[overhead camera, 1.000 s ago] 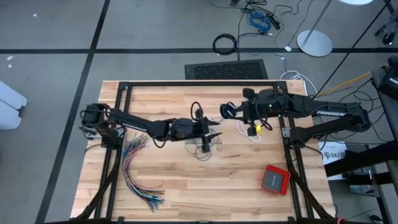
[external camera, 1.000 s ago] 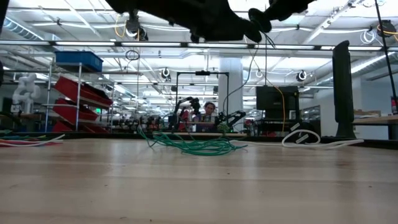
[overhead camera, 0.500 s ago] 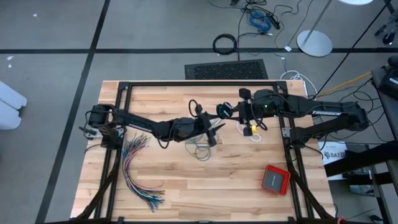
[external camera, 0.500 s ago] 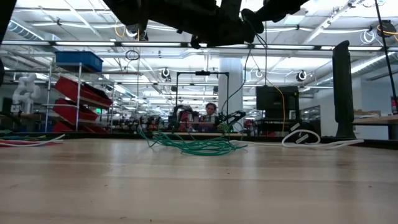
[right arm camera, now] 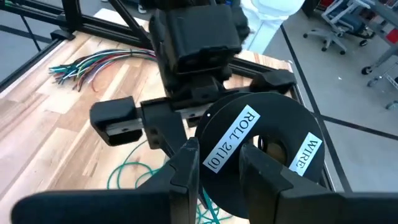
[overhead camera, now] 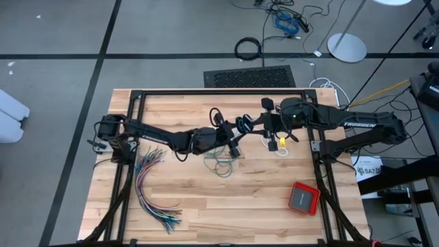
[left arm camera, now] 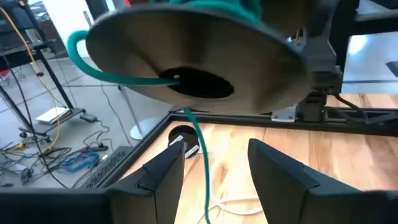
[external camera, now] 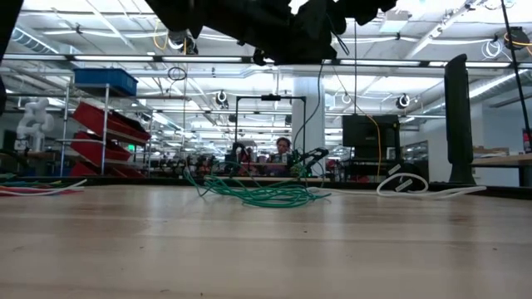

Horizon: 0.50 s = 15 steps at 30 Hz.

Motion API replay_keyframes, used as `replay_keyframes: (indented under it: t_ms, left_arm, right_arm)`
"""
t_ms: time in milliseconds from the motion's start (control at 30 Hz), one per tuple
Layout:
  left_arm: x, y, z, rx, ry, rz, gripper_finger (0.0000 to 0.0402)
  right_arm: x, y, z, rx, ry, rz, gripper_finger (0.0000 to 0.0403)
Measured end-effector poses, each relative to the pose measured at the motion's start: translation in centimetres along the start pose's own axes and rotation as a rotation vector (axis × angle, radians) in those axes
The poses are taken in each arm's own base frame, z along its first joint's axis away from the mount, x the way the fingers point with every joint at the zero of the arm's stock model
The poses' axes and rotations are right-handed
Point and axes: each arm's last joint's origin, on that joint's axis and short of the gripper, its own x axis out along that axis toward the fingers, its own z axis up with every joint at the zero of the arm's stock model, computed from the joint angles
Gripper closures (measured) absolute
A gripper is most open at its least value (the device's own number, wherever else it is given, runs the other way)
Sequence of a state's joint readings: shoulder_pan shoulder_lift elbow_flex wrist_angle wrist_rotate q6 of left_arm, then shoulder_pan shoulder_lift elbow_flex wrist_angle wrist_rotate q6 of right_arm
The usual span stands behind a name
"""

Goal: Coil cords
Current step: Uncoil the green wire from the spool

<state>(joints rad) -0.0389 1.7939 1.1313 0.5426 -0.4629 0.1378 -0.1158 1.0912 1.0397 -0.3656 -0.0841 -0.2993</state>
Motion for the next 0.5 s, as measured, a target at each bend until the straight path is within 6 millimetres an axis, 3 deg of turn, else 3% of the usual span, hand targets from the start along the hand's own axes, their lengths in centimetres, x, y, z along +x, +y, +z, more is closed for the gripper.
replay_keyframes:
  t_ms: [367,500]
  left_arm:
    - [0.34,0.81,-0.21,0.002,0.016,0.044,0.0217]
    - [0.34,0.76,-0.32,0.008,0.025,0.025,0.0240]
  right_arm:
    - [-0.01,0.21,0.14,0.015,-0.031,0.077,0.0325]
    - [-0.02,0.20,0.18,0.017,-0.035,0.076,0.0325]
